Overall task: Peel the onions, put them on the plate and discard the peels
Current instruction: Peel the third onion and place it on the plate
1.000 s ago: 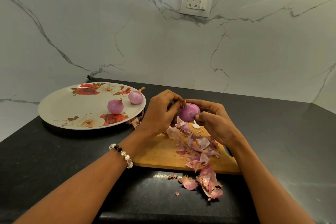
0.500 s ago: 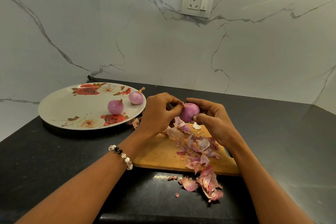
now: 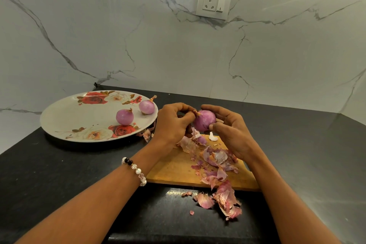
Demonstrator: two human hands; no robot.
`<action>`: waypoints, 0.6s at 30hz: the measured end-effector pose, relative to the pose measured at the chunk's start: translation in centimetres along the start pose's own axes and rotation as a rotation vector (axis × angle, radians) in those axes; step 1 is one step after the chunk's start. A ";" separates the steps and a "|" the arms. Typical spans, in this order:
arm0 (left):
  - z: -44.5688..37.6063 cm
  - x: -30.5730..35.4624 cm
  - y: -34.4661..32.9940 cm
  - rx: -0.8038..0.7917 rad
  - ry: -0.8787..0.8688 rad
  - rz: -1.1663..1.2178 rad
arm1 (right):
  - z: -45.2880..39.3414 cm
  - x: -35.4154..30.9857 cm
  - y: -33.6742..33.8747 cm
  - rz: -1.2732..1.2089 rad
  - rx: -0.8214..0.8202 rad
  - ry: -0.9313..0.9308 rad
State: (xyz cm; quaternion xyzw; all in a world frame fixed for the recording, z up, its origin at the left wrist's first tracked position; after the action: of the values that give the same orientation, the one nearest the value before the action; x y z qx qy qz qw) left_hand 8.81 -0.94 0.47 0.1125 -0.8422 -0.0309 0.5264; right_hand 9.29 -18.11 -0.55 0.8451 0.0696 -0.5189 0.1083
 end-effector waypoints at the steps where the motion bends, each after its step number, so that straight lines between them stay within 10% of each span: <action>1: 0.0 0.1 0.0 -0.014 0.023 0.038 | 0.0 0.0 0.0 -0.016 -0.001 -0.003; 18: -0.1 0.1 -0.3 -0.298 -0.053 -0.022 | 0.5 -0.2 0.0 -0.350 0.026 -0.354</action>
State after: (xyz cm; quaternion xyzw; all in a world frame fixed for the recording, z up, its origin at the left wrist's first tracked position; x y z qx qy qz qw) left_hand 8.95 -1.29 0.56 0.0417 -0.8405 -0.1643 0.5146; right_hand 8.84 -18.27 -0.60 0.7174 0.1881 -0.6706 0.0164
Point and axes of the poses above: each hand's wrist, its own z-axis away from the middle knuckle, its own y-axis out of the back of the hand, x = y × z, the point moved 3 cm from there along -z, towards the middle knuckle, and after that the axes turned 2 degrees about y, right-handed, at the moved point
